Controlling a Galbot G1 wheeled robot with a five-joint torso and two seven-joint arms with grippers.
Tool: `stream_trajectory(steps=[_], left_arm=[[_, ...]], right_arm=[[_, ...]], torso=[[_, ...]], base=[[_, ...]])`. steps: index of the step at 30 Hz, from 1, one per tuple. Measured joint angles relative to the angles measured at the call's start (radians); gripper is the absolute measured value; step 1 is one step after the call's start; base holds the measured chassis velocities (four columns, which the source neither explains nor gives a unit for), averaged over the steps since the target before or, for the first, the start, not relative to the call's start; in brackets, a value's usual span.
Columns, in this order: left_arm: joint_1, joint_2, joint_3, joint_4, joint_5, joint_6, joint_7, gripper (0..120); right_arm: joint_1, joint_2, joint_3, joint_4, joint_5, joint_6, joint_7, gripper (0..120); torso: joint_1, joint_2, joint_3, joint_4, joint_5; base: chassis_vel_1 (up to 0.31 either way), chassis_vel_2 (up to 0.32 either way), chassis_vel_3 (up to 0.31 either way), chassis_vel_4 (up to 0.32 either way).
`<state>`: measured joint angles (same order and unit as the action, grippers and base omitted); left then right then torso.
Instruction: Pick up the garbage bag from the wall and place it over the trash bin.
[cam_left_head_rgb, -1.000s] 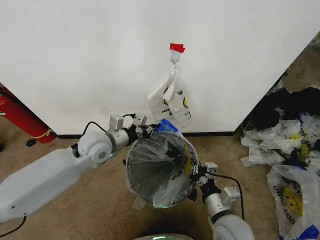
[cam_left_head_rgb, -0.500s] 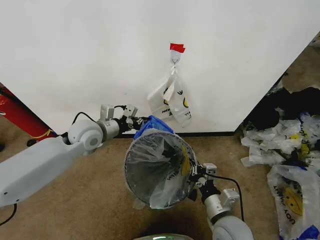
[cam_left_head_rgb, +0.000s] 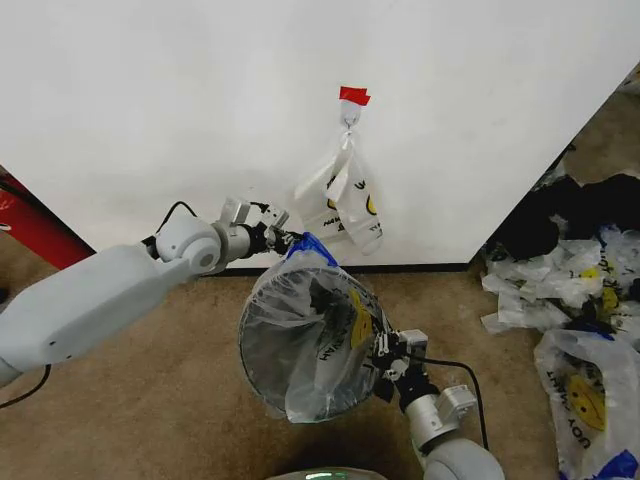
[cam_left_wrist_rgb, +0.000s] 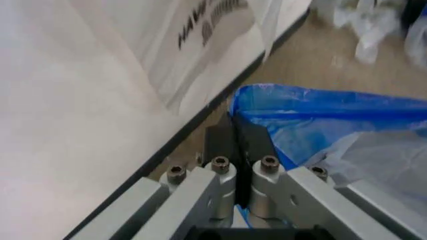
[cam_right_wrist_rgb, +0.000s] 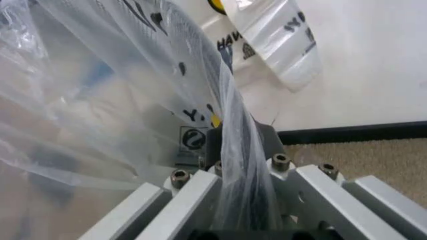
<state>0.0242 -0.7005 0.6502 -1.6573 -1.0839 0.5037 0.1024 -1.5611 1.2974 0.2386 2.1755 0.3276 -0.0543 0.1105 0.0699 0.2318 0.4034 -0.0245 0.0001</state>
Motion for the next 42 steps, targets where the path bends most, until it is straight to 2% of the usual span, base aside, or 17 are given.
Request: stream_trajectory(steps=[2,9,15,19,21,23,26,27,28,30,32,33,34,36,39,40,42], left_arm=[[0.001,0.001,0.005,-0.001,0.018,0.002,0.005,1],[0.029,0.008,-0.062,-0.042,0.022,0.029,-0.032,26],[0.045,0.058,-0.111,-0.138,-0.019,0.043,-0.045,47],[0.093,0.116,-0.181,-0.235,-0.021,0.058,-0.046,65],[0.113,0.127,-0.207,-0.255,-0.021,0.058,-0.050,68],[0.183,0.152,-0.299,-0.302,-0.036,0.041,-0.070,75],[0.398,0.179,-0.568,-0.395,-0.097,-0.060,-0.168,91],[0.398,0.179,-0.568,-0.395,-0.097,-0.060,-0.168,91],[0.454,0.176,-0.617,-0.412,-0.100,-0.087,-0.196,94],[0.610,0.162,-0.712,-0.465,-0.103,-0.174,-0.292,99],[0.737,0.145,-0.747,-0.503,-0.095,-0.221,-0.352,100],[0.837,0.117,-0.786,-0.530,-0.072,-0.251,-0.383,100],[0.837,0.117,-0.786,-0.530,-0.072,-0.251,-0.383,100],[0.962,0.059,-0.880,-0.568,-0.025,-0.290,-0.411,100],[1.198,-0.077,-1.057,-0.633,0.064,-0.333,-0.412,100],[1.198,-0.077,-1.057,-0.633,0.064,-0.333,-0.412,100],[1.306,-0.145,-1.150,-0.668,0.086,-0.348,-0.400,100]], right_arm=[[0.000,0.002,0.000,0.000,0.000,0.000,0.000,0],[0.005,0.010,-0.004,-0.009,0.025,-0.008,0.018,0],[0.017,0.018,-0.003,-0.013,0.087,-0.041,0.058,0],[0.017,0.021,-0.001,-0.011,0.122,-0.061,0.080,0],[0.018,0.022,-0.001,-0.010,0.128,-0.064,0.085,0],[0.020,0.023,0.000,0.001,0.155,-0.079,0.100,0],[0.020,0.025,0.030,0.044,0.255,-0.136,0.171,0],[0.020,0.025,0.030,0.044,0.255,-0.136,0.171,0],[0.016,0.029,0.042,0.058,0.286,-0.154,0.202,0],[0.015,0.039,0.067,0.086,0.366,-0.197,0.279,0],[0.024,0.041,0.080,0.091,0.415,-0.219,0.310,0],[0.031,0.040,0.088,0.091,0.457,-0.238,0.332,0],[0.031,0.040,0.088,0.091,0.457,-0.238,0.332,0],[0.041,0.038,0.100,0.093,0.522,-0.268,0.357,0],[0.058,0.032,0.124,0.092,0.638,-0.307,0.383,0],[0.058,0.032,0.124,0.092,0.638,-0.307,0.383,0],[0.072,0.029,0.141,0.074,0.688,-0.322,0.387,0]], torso=[[0.000,0.000,0.000,0.0000,-0.0004],[0.000,0.000,0.000,0.0000,-0.0002],[0.000,0.000,0.000,0.0001,-0.0001],[0.000,0.000,0.000,0.0000,-0.0001],[0.000,0.000,0.000,0.0000,-0.0001],[0.000,0.000,0.000,-0.0002,-0.0002],[0.000,0.000,0.000,0.0004,0.0009],[0.000,0.000,0.000,0.0004,0.0009],[0.000,0.000,0.000,0.0007,0.0002],[0.000,0.000,0.000,-0.0004,-0.0007],[0.000,0.000,0.000,0.0000,0.0006],[0.000,0.000,0.000,-0.0002,-0.0012],[0.000,0.000,0.000,-0.0002,-0.0012],[0.000,0.000,0.000,-0.0003,0.0005],[0.000,0.000,0.000,0.0001,-0.0010],[0.000,0.000,0.000,0.0001,-0.0010],[0.000,0.000,0.000,0.0003,0.0000]], base=[[0.000,0.000,0.000,0.000],[0.000,0.000,0.000,0.000],[0.000,0.000,0.000,0.000],[0.000,0.000,0.000,0.000],[0.000,0.000,0.000,0.000],[0.000,0.000,0.000,0.000],[0.000,0.000,0.000,0.000],[0.000,0.000,0.000,0.000],[0.000,0.000,0.000,0.000],[0.000,0.000,0.000,0.000],[0.000,0.000,0.000,0.000],[0.000,0.000,0.000,0.000],[0.000,0.000,0.000,0.000],[0.000,0.000,0.000,0.000],[0.000,0.000,0.000,0.000],[0.000,0.000,0.000,0.000],[0.000,0.000,0.000,0.000]])
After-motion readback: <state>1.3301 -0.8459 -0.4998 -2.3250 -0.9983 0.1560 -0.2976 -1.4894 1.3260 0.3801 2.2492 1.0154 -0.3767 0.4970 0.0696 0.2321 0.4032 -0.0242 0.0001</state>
